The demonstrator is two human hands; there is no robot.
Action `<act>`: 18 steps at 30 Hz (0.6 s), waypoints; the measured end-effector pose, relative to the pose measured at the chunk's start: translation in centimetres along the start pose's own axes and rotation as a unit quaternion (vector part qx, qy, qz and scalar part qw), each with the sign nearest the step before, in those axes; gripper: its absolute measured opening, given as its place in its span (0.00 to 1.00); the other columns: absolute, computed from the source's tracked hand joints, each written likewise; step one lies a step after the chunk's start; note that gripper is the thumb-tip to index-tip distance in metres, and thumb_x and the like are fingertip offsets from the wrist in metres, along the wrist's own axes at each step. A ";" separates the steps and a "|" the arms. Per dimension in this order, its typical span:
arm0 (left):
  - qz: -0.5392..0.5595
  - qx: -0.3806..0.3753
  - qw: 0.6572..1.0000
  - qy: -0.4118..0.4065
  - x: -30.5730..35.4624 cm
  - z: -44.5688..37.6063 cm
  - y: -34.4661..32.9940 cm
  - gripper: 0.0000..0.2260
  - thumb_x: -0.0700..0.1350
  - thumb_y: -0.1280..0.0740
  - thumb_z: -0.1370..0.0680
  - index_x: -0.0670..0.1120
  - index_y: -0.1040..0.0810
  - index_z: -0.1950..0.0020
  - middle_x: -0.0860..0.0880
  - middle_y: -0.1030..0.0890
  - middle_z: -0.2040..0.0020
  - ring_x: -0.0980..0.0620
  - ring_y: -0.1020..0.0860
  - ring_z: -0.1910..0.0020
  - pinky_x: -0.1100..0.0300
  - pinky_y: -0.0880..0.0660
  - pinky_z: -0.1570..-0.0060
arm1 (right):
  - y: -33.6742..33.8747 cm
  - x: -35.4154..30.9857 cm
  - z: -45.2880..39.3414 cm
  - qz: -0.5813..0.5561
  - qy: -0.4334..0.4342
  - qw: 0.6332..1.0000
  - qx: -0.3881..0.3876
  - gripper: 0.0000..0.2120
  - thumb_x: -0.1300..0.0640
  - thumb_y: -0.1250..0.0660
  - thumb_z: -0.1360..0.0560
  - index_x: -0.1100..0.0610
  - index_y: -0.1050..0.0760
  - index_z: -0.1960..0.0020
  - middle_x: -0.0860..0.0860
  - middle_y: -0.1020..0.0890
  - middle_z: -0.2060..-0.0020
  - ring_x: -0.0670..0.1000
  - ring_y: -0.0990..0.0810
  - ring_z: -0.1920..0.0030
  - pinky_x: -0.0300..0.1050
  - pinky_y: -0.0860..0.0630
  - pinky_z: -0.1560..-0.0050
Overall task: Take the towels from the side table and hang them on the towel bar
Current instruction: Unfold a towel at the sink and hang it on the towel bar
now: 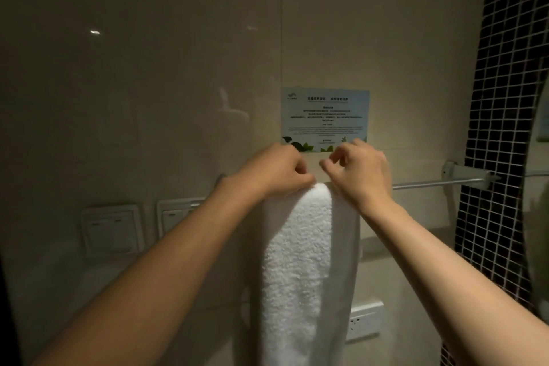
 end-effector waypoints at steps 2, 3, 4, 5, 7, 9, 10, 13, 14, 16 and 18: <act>-0.002 -0.036 0.999 -0.001 0.1 0.8 -0.6 0.10 0.56 0.28 0.26 0.49 0.15 0.58 0.52 0.16 0.63 0.53 0.18 0.62 0.54 0.18 0.60 | 2.0 1.7 1.5 -0.075 -0.079 0.993 0.054 0.14 0.45 0.32 0.25 0.53 0.23 0.64 0.47 0.20 0.66 0.51 0.22 0.63 0.49 0.25 0.61; -0.014 -0.046 0.999 -0.005 0.0 1.1 -0.8 0.11 0.56 0.28 0.27 0.49 0.15 0.59 0.52 0.16 0.64 0.52 0.17 0.63 0.52 0.18 0.60 | 2.5 3.1 2.6 -0.130 -0.135 0.980 0.069 0.16 0.44 0.32 0.24 0.53 0.23 0.65 0.47 0.20 0.68 0.52 0.21 0.64 0.48 0.25 0.62; -0.026 -0.049 0.998 -0.009 -0.1 1.4 -0.9 0.12 0.56 0.28 0.28 0.47 0.15 0.60 0.50 0.16 0.65 0.50 0.17 0.64 0.50 0.18 0.60 | 2.7 4.3 4.0 -0.178 -0.184 0.964 0.072 0.17 0.43 0.33 0.25 0.54 0.23 0.65 0.48 0.19 0.69 0.52 0.20 0.64 0.48 0.24 0.62; -0.033 -0.050 0.998 -0.009 -0.2 1.6 -1.0 0.13 0.56 0.27 0.28 0.46 0.15 0.60 0.49 0.16 0.65 0.48 0.17 0.64 0.48 0.18 0.60 | 2.5 5.4 5.5 -0.213 -0.220 0.950 0.061 0.16 0.43 0.32 0.25 0.54 0.21 0.64 0.49 0.18 0.68 0.52 0.18 0.63 0.49 0.23 0.60; -0.035 -0.045 0.998 -0.009 -0.2 1.8 -1.1 0.14 0.56 0.28 0.27 0.45 0.14 0.58 0.48 0.15 0.64 0.47 0.17 0.64 0.47 0.18 0.60 | 1.4 6.7 8.5 -0.271 -0.263 0.926 0.012 0.10 0.46 0.29 0.25 0.52 0.17 0.57 0.48 0.15 0.62 0.50 0.16 0.58 0.47 0.20 0.56; -0.037 -0.043 0.998 -0.010 0.1 1.7 -1.0 0.12 0.55 0.28 0.25 0.47 0.13 0.55 0.49 0.15 0.63 0.49 0.17 0.64 0.48 0.17 0.59 | -0.3 7.0 11.4 -0.347 -0.305 0.886 -0.047 0.09 0.53 0.26 0.26 0.55 0.16 0.48 0.48 0.14 0.56 0.48 0.16 0.52 0.42 0.22 0.52; -0.036 -0.042 0.998 -0.011 0.2 1.7 -0.9 0.12 0.54 0.28 0.25 0.47 0.13 0.55 0.50 0.15 0.63 0.49 0.17 0.64 0.49 0.17 0.59 | -1.1 7.1 12.6 -0.387 -0.328 0.859 -0.065 0.10 0.57 0.25 0.26 0.57 0.17 0.46 0.50 0.14 0.55 0.49 0.16 0.52 0.40 0.22 0.52; -0.022 -0.037 0.999 -0.012 0.1 1.5 -0.5 0.10 0.53 0.27 0.25 0.49 0.12 0.53 0.51 0.14 0.61 0.51 0.18 0.63 0.49 0.18 0.57 | -2.5 6.5 15.1 -0.441 -0.364 0.815 -0.096 0.03 0.63 0.26 0.28 0.60 0.15 0.54 0.54 0.13 0.61 0.51 0.17 0.58 0.41 0.20 0.58; -0.018 -0.036 0.999 -0.013 0.0 1.5 -0.4 0.09 0.53 0.27 0.26 0.49 0.12 0.53 0.52 0.14 0.62 0.51 0.18 0.63 0.49 0.18 0.57 | -2.5 6.2 15.3 -0.443 -0.364 0.813 -0.095 0.01 0.64 0.26 0.28 0.61 0.15 0.56 0.54 0.13 0.63 0.49 0.17 0.60 0.39 0.21 0.60; -0.012 -0.031 0.999 -0.016 -0.1 1.2 -0.2 0.08 0.52 0.27 0.26 0.49 0.12 0.55 0.52 0.15 0.63 0.51 0.18 0.63 0.50 0.18 0.59 | -2.0 5.5 15.0 -0.444 -0.353 0.820 -0.077 0.01 0.65 0.26 0.28 0.63 0.16 0.58 0.53 0.15 0.65 0.44 0.20 0.66 0.33 0.25 0.67; -0.002 -0.021 1.000 -0.010 -0.1 0.7 0.3 0.07 0.51 0.28 0.26 0.49 0.12 0.56 0.52 0.15 0.62 0.51 0.18 0.61 0.53 0.20 0.61 | -1.3 4.9 14.0 -0.451 -0.341 0.823 -0.058 0.02 0.65 0.27 0.27 0.64 0.16 0.58 0.52 0.17 0.67 0.41 0.23 0.71 0.32 0.28 0.71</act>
Point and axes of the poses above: each hand's wrist, its own z-axis away from the middle knuckle, its own y-axis out of the back of the hand, x = y × z, the point moved 7 cm from there along -z, towards the middle knuckle
